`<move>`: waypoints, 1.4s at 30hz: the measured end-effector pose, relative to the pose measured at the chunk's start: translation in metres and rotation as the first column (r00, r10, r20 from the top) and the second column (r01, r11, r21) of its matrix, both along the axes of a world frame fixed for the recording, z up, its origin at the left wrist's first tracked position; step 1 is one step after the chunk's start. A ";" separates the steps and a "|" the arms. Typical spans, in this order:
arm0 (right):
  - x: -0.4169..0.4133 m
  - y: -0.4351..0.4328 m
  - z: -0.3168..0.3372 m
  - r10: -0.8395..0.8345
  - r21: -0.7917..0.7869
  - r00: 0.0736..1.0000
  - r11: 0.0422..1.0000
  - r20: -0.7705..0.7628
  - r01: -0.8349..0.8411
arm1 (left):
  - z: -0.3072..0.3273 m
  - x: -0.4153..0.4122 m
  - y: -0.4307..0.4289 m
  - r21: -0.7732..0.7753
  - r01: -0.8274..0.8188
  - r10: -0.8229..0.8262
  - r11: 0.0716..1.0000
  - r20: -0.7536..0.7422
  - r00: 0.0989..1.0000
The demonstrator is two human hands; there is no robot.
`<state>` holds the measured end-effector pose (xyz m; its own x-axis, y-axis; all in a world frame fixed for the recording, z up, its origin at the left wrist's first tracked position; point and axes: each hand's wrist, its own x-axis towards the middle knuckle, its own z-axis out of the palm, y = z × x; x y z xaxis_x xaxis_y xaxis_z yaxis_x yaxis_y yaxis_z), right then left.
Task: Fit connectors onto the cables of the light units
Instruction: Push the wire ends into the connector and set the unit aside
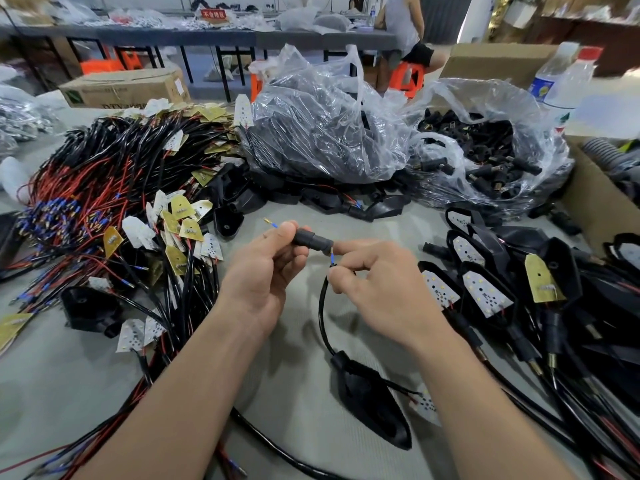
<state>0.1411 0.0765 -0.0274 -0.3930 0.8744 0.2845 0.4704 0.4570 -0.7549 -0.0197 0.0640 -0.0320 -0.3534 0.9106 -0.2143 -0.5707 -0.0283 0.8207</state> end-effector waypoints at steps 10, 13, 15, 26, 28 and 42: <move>0.007 0.004 0.007 0.139 -0.200 0.989 0.969 -0.041 -0.145 | -0.002 0.001 0.000 -0.007 0.012 -0.012 1.000 -0.041 0.999; 0.010 0.004 0.010 0.142 -0.163 0.989 0.976 -0.042 -0.147 | -0.003 -0.001 0.001 -0.031 -0.015 0.014 0.999 -0.026 1.000; 0.012 0.005 0.011 0.151 -0.164 0.987 0.974 -0.048 -0.157 | -0.003 -0.003 0.002 -0.044 -0.026 0.025 0.999 -0.008 1.000; 0.013 0.008 0.003 0.175 -0.129 0.985 0.976 -0.012 -0.175 | -0.003 -0.005 0.002 -0.065 0.087 -0.089 0.994 -0.029 0.996; 0.012 0.009 0.002 0.103 -0.097 0.993 0.989 -0.054 -0.108 | -0.003 -0.003 0.002 -0.068 0.093 -0.094 0.993 -0.023 0.995; -0.002 0.006 -0.001 -0.141 -0.103 0.942 0.988 -0.304 0.114 | 0.002 -0.003 0.000 -0.024 -0.031 0.032 0.999 0.071 0.997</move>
